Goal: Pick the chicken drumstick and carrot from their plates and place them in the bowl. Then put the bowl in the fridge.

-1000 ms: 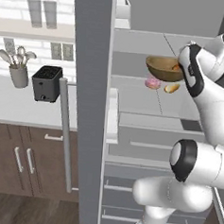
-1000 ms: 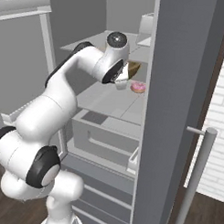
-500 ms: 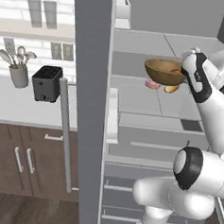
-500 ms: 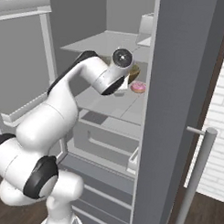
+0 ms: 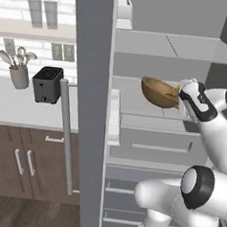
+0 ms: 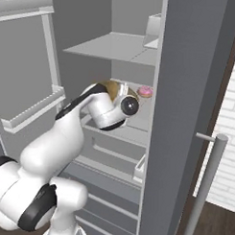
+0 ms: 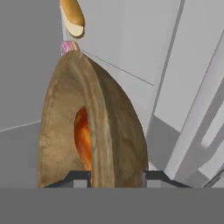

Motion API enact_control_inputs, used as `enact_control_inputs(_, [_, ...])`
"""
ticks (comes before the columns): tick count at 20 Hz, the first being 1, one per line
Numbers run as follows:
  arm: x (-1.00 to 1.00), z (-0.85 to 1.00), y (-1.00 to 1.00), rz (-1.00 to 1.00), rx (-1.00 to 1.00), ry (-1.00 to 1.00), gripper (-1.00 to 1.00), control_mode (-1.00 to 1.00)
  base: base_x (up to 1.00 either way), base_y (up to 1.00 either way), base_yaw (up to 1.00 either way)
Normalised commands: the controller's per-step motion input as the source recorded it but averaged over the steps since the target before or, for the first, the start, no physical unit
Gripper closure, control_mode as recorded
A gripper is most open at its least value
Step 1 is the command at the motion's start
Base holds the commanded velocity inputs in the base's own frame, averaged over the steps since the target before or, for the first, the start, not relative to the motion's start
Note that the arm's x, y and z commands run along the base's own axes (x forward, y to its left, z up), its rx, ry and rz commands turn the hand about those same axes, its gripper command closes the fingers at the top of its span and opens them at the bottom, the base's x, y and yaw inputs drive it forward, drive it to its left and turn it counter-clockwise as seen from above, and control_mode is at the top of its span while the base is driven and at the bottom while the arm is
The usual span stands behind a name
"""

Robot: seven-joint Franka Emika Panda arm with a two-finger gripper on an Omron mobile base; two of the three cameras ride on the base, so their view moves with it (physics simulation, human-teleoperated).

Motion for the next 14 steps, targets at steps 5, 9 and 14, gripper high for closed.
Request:
enact_control_inputs(5, [0.44,-0.36,0.01,-0.01,-0.16,-0.03,1.00,-1.00,0.00,0.00,0.00])
enact_control_inputs(9, [0.55,-0.02,-0.24,-0.09,-0.15,-0.05,1.00,-1.00,0.00,0.00,0.00])
enact_control_inputs(14, [0.22,-0.27,-0.35,-0.05,-0.03,0.05,1.00,-1.00,0.00,0.00,0.00])
